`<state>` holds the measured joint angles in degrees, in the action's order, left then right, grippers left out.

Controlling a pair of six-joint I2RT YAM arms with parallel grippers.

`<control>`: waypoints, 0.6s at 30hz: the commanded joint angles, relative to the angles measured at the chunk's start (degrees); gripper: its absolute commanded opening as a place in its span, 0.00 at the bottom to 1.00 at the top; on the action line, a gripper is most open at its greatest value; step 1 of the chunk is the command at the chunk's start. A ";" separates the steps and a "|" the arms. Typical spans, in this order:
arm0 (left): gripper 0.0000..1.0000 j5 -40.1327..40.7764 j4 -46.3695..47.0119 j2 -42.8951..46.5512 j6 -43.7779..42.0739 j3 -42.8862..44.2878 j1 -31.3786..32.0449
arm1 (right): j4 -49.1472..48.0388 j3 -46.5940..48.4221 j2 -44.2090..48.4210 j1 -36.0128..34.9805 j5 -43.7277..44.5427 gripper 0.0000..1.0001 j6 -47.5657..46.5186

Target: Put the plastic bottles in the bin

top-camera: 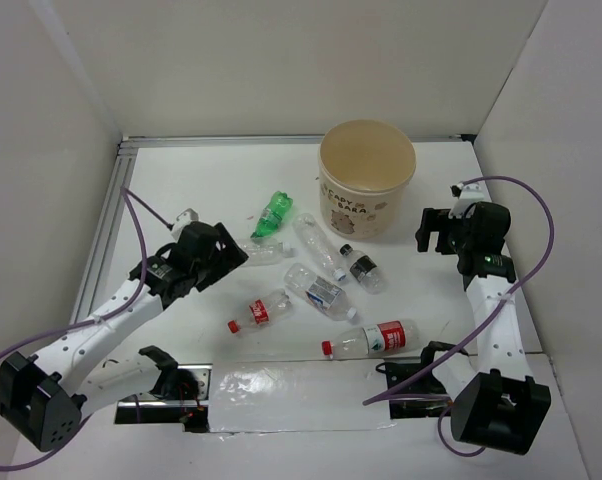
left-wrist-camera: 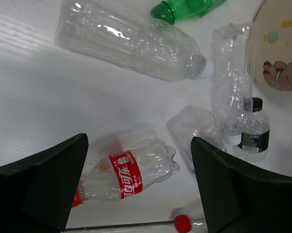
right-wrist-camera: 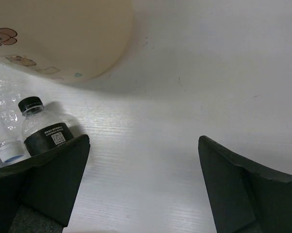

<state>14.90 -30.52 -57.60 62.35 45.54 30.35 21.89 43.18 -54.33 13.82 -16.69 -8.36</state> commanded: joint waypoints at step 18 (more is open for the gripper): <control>1.00 3.74 -11.23 -12.43 37.74 7.37 -7.57 | 0.17 -1.87 2.56 0.06 -13.63 0.88 -6.93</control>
<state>18.96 -39.44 -68.38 92.38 51.03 24.51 22.11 41.56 -52.84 13.82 -27.97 -14.26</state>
